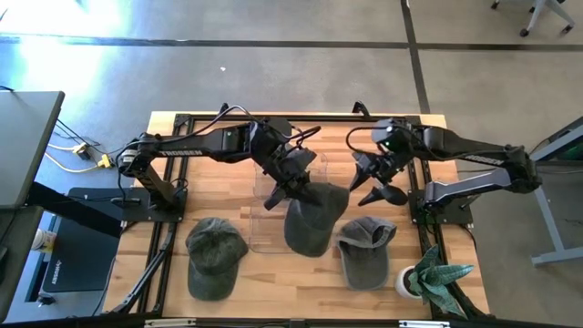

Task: Pick & Place hat
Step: Put the top black cap into the bottom transparent bin

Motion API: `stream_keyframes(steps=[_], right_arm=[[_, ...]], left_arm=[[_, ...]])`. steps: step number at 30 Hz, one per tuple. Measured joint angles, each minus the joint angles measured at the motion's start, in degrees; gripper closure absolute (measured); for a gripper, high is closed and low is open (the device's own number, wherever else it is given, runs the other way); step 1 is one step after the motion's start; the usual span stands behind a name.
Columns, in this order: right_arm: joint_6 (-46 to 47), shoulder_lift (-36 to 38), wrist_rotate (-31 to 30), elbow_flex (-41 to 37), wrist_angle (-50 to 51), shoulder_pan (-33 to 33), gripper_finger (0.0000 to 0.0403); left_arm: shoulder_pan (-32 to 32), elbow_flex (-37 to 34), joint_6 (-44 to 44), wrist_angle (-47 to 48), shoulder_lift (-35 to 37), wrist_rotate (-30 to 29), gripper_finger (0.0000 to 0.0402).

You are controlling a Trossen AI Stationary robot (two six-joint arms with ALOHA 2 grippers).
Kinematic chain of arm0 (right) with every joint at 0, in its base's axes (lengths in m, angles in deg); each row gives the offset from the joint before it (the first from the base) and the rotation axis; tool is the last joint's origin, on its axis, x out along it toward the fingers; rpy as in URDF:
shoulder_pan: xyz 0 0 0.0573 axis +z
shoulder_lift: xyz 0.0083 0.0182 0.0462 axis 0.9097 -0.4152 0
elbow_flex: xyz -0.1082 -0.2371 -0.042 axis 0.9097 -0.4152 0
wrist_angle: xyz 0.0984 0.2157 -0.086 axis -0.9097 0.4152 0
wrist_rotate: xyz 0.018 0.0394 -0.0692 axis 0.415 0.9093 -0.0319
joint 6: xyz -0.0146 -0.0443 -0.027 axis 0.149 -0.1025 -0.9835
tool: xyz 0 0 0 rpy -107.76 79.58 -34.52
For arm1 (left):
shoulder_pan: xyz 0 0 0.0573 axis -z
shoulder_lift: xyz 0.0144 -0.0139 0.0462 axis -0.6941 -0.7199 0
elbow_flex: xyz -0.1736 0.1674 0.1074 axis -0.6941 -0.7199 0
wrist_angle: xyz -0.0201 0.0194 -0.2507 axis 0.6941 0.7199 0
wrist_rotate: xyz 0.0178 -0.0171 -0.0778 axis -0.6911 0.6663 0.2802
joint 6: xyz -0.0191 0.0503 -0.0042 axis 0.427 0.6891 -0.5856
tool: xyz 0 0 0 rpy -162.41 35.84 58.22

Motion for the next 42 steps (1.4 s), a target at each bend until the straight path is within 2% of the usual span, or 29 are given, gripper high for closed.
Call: stream_keyframes(steps=[5,10,18,25,29,32,36,39,42], right_arm=[[-1.51,1.14,-4.61,0.0,0.41,-0.99,0.0151],[-2.36,0.29,-3.19,0.0,-2.48,-3.49,0.0144],[-1.0,-6.44,14.87,0.0,-14.7,-6.12,0.0105],[4.17,-12.7,32.72,0.0,-24.35,-2.65,0.0099],[6.68,-12.09,38.72,0.0,-24.1,-0.7,0.0099],[8.18,-10.17,39.11,0.0,-22.77,0.11,0.0105],[8.03,-7.04,35.5,0.0,-19.96,0.41,0.0135],[8.06,-5.42,31.91,0.0,-17.84,0.42,0.018],[8.12,-4.64,28.94,0.0,-15.99,0.74,0.0245]], left_arm=[[0.0,0.0,0.02,-0.16,0.0,-0.02,0.0399],[0.0,0.0,0.0,-0.39,0.0,-0.02,0.0399],[0.0,0.0,0.0,-0.32,0.0,-0.04,0.0399],[0.0,0.0,-0.04,2.52,0.0,-0.28,0.0399],[0.0,0.0,-0.04,5.18,0.0,-1.45,0.0399],[0.0,0.0,0.0,5.7,0.0,-2.07,0.0399],[0.0,0.0,0.0,5.7,0.0,-2.21,0.0399],[0.0,0.0,0.0,5.7,0.0,-2.04,0.0399],[0.0,0.0,0.02,5.68,0.0,-2.55,0.0399]])
